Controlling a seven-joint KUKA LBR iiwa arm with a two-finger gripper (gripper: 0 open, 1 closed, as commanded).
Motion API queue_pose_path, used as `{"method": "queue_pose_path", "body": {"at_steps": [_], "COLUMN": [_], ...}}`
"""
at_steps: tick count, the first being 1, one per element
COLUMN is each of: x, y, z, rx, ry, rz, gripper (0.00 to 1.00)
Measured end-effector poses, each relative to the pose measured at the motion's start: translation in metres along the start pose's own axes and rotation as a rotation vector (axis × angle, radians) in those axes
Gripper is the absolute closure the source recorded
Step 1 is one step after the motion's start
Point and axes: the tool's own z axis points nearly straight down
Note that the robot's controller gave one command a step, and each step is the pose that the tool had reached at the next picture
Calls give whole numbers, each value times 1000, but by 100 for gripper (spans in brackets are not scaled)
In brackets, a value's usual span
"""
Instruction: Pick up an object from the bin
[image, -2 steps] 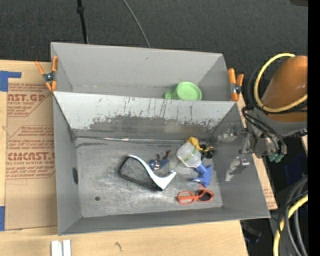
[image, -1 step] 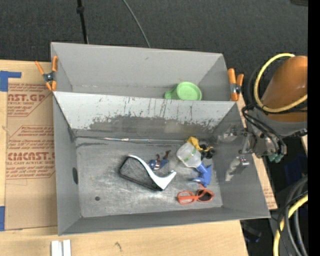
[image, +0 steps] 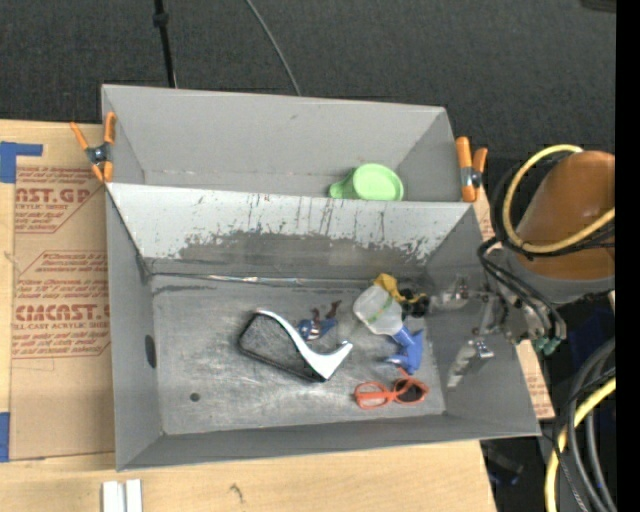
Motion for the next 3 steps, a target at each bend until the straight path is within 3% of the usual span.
{"method": "queue_pose_path", "body": {"at_steps": [1,2,3], "x": [12,-24,-24], "y": [13,35,35], "z": [65,115,115], "rx": [0,-3,-3], "ry": [0,5,5], "rz": [-110,-218,-218], "gripper": [0,100,100]}}
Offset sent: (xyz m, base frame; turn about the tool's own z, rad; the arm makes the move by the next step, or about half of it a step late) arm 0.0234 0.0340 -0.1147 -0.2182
